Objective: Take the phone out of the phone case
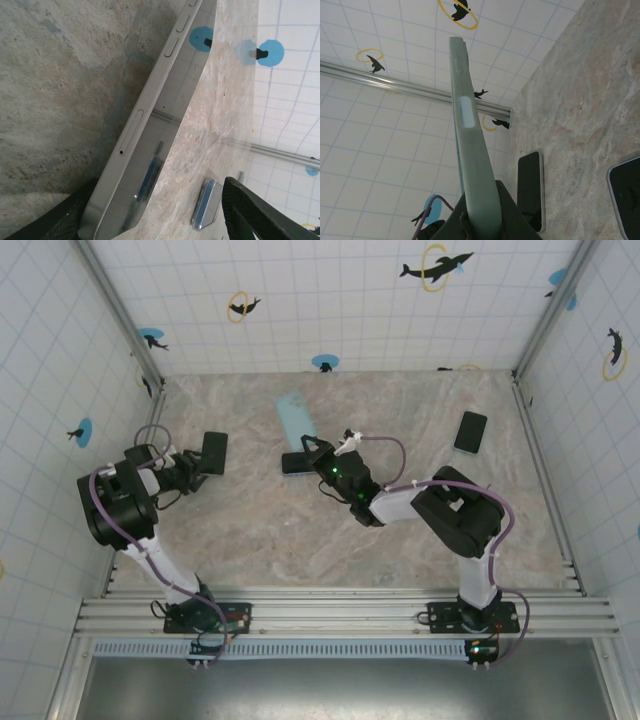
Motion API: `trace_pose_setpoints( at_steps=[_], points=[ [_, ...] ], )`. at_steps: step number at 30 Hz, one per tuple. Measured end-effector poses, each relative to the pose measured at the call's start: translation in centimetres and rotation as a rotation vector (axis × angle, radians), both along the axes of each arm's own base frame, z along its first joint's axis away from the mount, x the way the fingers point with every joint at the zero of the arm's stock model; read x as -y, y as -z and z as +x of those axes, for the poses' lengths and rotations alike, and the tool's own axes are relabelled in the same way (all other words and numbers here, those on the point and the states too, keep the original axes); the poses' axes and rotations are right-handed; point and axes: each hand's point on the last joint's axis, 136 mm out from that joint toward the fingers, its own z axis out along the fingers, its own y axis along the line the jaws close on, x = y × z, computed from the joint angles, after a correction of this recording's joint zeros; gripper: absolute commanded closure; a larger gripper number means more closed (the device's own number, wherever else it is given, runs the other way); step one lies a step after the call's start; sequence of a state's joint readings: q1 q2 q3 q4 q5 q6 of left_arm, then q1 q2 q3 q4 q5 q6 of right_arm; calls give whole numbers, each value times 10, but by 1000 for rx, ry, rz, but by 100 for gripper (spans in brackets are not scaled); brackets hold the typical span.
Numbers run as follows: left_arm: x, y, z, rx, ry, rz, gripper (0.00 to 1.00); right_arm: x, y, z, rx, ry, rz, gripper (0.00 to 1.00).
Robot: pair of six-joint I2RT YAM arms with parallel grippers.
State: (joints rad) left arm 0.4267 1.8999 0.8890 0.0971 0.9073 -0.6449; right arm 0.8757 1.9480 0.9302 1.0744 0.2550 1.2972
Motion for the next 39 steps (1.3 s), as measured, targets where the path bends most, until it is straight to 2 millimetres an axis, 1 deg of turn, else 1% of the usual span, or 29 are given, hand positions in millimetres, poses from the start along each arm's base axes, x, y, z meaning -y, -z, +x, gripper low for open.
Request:
trace_pose_setpoints(
  at_steps=[9, 14, 22, 25, 31, 34, 39],
  points=[
    [-2, 1, -6, -33, 7, 39, 35, -2, 4, -2, -15, -15, -18, 100],
    [-5, 1, -7, -48, 10, 58, 35, -2, 2, -3, -11, -18, -15, 100],
    [-22, 1, -6, -97, -17, 153, 34, -3, 3, -4, -13, -21, -26, 100],
    [-28, 1, -11, -120, -31, 193, 34, -5, 6, -7, -20, -27, -35, 100],
    [-33, 1, -21, -164, -45, 231, 35, -9, 10, -11, -30, -38, -48, 100],
    [-31, -4, -30, -176, -49, 244, 35, -11, 11, -13, -35, -42, -53, 100],
    [-27, -26, -37, -133, -55, 259, 36, -24, 5, -11, -32, -45, -51, 100]
  ],
)
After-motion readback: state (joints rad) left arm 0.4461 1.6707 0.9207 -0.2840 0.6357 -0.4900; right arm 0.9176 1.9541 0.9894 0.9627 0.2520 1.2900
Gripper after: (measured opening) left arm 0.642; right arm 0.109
